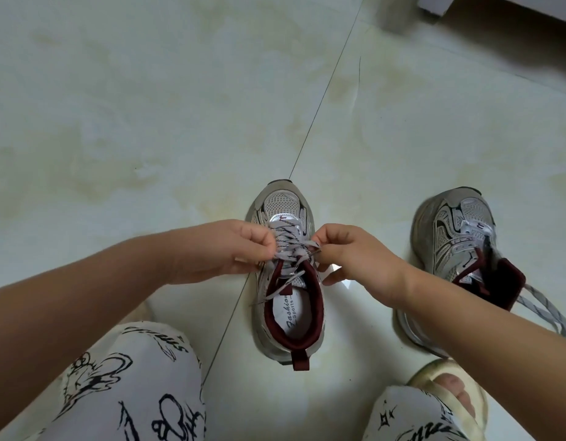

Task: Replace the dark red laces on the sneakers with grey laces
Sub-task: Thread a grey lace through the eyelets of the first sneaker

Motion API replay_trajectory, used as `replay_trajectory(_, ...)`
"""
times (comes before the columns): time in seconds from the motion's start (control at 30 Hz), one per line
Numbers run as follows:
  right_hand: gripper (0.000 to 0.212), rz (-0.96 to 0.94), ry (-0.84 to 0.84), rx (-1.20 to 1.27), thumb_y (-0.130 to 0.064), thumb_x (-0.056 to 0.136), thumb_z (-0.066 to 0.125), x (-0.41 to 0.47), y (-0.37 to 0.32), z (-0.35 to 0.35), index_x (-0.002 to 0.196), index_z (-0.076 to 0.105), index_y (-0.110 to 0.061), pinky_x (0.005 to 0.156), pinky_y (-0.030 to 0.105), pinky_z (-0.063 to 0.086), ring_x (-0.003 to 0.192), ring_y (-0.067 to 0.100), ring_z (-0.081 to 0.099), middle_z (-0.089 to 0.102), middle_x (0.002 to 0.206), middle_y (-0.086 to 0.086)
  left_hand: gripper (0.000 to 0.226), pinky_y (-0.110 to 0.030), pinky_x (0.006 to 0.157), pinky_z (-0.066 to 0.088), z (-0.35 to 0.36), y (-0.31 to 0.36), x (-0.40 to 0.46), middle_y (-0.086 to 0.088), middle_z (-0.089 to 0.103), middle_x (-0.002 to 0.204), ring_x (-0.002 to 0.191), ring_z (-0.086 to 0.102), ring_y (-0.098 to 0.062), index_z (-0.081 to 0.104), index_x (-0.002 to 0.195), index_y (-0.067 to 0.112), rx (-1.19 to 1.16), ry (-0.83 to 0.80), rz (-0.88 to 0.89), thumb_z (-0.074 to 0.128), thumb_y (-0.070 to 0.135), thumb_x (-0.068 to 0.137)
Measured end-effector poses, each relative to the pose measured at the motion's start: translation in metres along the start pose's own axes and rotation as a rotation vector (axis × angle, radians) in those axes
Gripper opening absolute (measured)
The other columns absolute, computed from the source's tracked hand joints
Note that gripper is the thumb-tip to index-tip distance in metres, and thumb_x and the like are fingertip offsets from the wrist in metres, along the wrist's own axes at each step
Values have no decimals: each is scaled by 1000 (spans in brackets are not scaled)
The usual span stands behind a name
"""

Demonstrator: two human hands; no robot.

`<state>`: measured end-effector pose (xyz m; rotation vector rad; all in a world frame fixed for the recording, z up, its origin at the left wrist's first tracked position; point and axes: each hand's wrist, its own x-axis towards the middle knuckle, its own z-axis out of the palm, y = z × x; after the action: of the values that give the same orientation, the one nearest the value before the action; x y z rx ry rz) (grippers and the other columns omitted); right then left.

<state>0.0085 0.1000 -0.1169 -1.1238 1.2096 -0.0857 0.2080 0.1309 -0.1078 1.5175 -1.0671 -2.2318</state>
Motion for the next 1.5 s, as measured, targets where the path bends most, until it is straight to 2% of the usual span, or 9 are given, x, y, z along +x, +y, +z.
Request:
replay_trajectory(0.1,14,26,-42,75,-13,90,52,0,-5,-1,76,55,-14,60,23,47,60,9,51,54,65,-4,40,-26,66,39,10,0,8,1,45,64,62,44,-10,52,61,13,525,213,15,67,46,77)
replay_trajectory(0.23,13,7,-40,69,-13,92,53,2,-7,2,79,54,-10,56,18,47,54,5,51,55,62,-6,33,-23,52,29,27,11,19,5,44,54,51,39,-8,49,55,21,852,333,197,66,34,81)
replay_trajectory(0.47,21,86,-69,194,-11,93,51,2,-1,2,72,56,-14,60,21,43,60,11,46,53,67,0,10,-18,78,52,7,-3,3,-7,57,84,80,57,-10,55,84,1,-184,114,90,53,10,87)
replay_trajectory(0.53,16,75,-53,160,-11,92,51,2,-2,4,77,55,-13,58,20,44,58,10,47,53,65,-1,15,-19,80,54,10,-8,1,-8,59,86,82,60,-10,56,89,-4,-218,175,61,51,11,89)
replay_trajectory(0.7,11,81,2,117,-13,90,53,3,-4,6,80,53,-16,58,21,44,55,8,48,52,63,-6,44,-26,53,32,24,11,15,-5,37,57,54,35,-15,48,60,8,681,372,128,58,43,85)
replay_trajectory(0.87,9,31,-8,66,-14,90,58,1,-4,8,82,53,-14,57,19,46,57,8,50,54,68,-1,39,-25,49,23,23,20,22,-1,36,54,48,31,-11,43,58,10,1085,227,79,58,28,89)
replay_trajectory(1.07,19,-40,18,-92,-16,82,68,-7,6,18,89,50,-20,76,40,52,72,17,52,51,76,0,38,-28,59,28,15,17,12,-4,36,67,61,32,-15,38,62,11,730,202,-11,45,27,96)
replay_trajectory(1.23,20,-69,110,-114,-10,81,64,-11,13,19,87,47,-19,77,46,51,69,17,46,50,75,1,25,-22,75,55,3,29,-11,-16,64,93,85,62,-18,69,73,3,-187,135,43,53,18,83)
replay_trajectory(1.5,21,-66,186,-230,-25,85,64,-11,8,17,70,52,-15,80,49,52,73,28,60,60,72,4,16,-25,72,47,5,20,0,5,62,80,77,57,-10,58,75,23,538,372,152,55,28,91)
